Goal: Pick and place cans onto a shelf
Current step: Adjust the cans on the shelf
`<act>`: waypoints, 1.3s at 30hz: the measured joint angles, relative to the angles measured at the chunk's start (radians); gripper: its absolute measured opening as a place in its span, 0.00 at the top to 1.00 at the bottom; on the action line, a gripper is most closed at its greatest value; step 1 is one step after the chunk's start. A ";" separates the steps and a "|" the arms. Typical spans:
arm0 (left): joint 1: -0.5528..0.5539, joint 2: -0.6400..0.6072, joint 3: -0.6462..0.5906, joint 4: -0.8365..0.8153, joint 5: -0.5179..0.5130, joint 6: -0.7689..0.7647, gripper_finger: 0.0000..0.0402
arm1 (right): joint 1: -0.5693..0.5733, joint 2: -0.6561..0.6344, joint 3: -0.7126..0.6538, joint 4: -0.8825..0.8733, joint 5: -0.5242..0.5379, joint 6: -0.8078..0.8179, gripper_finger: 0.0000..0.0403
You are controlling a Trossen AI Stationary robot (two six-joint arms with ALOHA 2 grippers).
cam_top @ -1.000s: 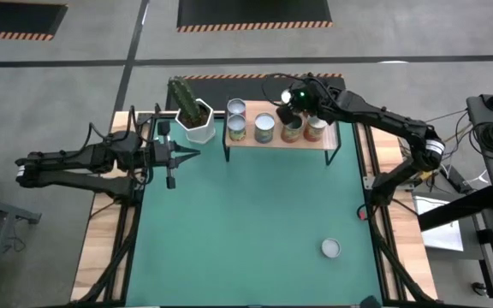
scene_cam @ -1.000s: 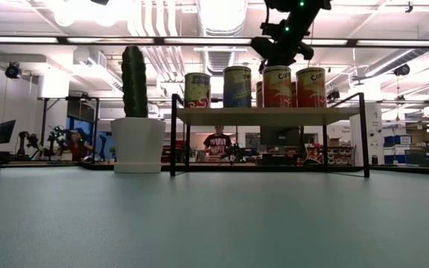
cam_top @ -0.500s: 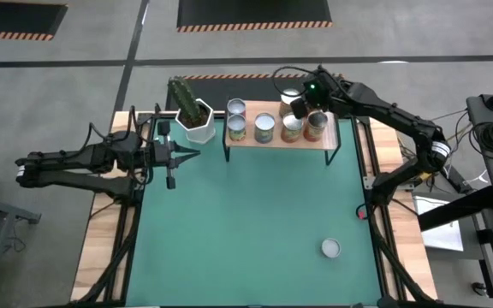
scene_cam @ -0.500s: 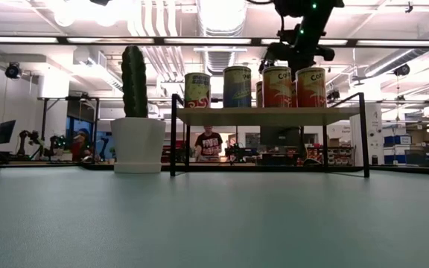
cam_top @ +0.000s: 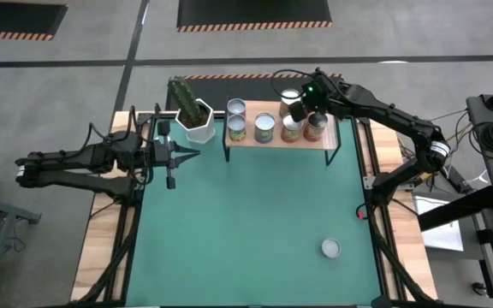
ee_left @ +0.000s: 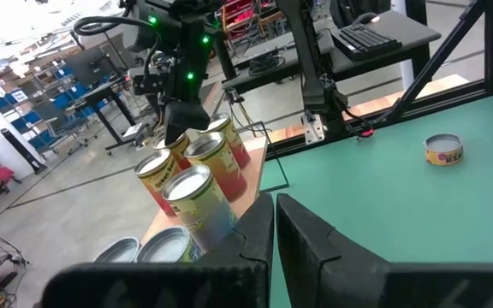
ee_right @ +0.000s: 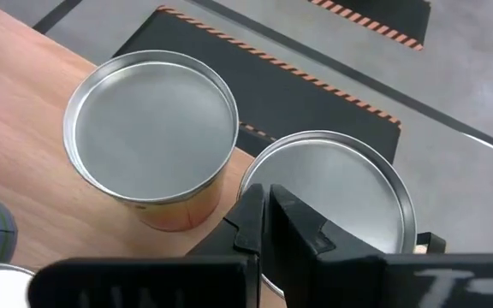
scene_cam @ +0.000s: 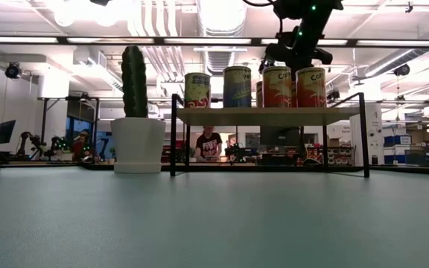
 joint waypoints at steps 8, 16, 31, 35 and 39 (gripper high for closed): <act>0.000 0.000 0.000 0.000 0.000 0.000 1.00 | 0.000 -0.003 -0.002 0.009 0.001 0.000 0.97; 0.000 0.000 0.000 0.000 0.000 0.000 1.00 | 0.000 -0.016 0.014 0.008 0.004 -0.010 0.97; 0.000 0.000 0.000 -0.010 0.000 0.000 1.00 | -0.009 -0.044 -0.016 -0.039 0.058 -0.008 0.97; 0.000 0.000 0.000 -0.009 0.000 0.000 1.00 | -0.010 -0.044 -0.042 -0.025 0.060 -0.003 0.97; 0.000 0.000 0.000 -0.008 0.000 0.000 1.00 | -0.010 -0.046 -0.075 0.027 0.067 -0.002 0.97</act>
